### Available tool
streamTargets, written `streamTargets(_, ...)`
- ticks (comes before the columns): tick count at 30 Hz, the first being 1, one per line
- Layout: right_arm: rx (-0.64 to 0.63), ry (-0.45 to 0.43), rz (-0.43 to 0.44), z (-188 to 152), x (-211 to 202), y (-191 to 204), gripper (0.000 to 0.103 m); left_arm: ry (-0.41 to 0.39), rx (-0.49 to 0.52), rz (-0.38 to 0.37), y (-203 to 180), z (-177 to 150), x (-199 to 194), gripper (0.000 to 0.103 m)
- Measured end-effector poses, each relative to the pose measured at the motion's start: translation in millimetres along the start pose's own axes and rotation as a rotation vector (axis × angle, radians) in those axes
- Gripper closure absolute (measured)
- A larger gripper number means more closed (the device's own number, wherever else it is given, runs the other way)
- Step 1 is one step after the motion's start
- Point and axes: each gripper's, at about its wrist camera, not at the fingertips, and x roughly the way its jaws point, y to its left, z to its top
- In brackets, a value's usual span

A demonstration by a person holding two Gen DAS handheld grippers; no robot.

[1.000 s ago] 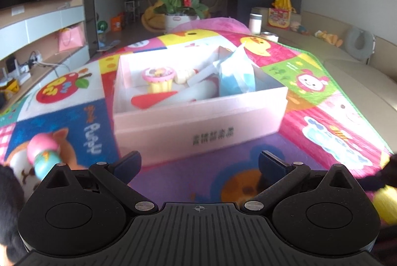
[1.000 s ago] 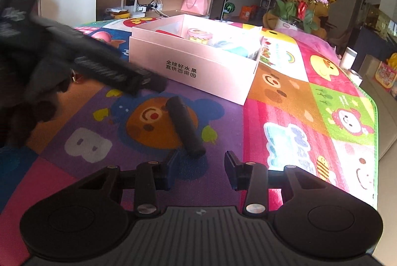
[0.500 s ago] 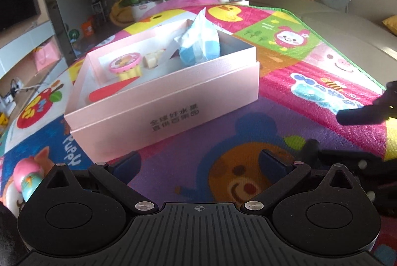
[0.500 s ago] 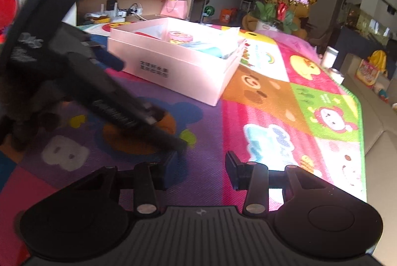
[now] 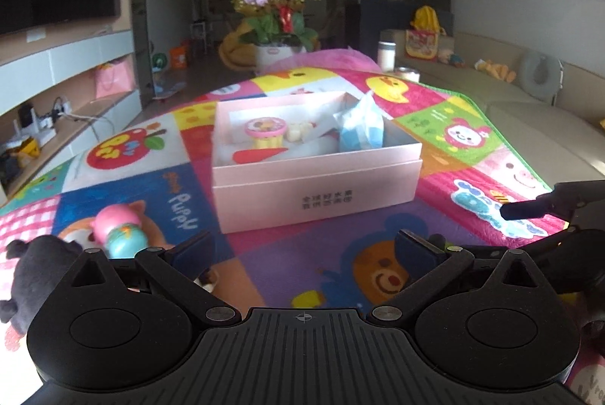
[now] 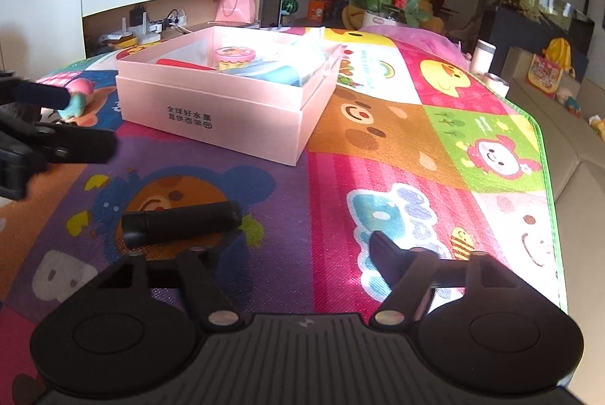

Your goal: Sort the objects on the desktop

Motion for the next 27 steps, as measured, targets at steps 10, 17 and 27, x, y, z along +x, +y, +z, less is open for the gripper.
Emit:
streamTargets(10,-0.057,-0.013,0.057,-3,-9,18,0.023,0.057,-0.124,0.090,39,-40,-27,0.000)
streamTargets(17,-0.253,-0.073,0.123,-3,-20,68,0.018,0.054,-0.142,0.089,48,-51,-34,0.000)
streamTargets(27,-0.078,0.014,0.217,28,23,49,0.014,0.034,-0.155,0.082,50,-47,-34,0.000)
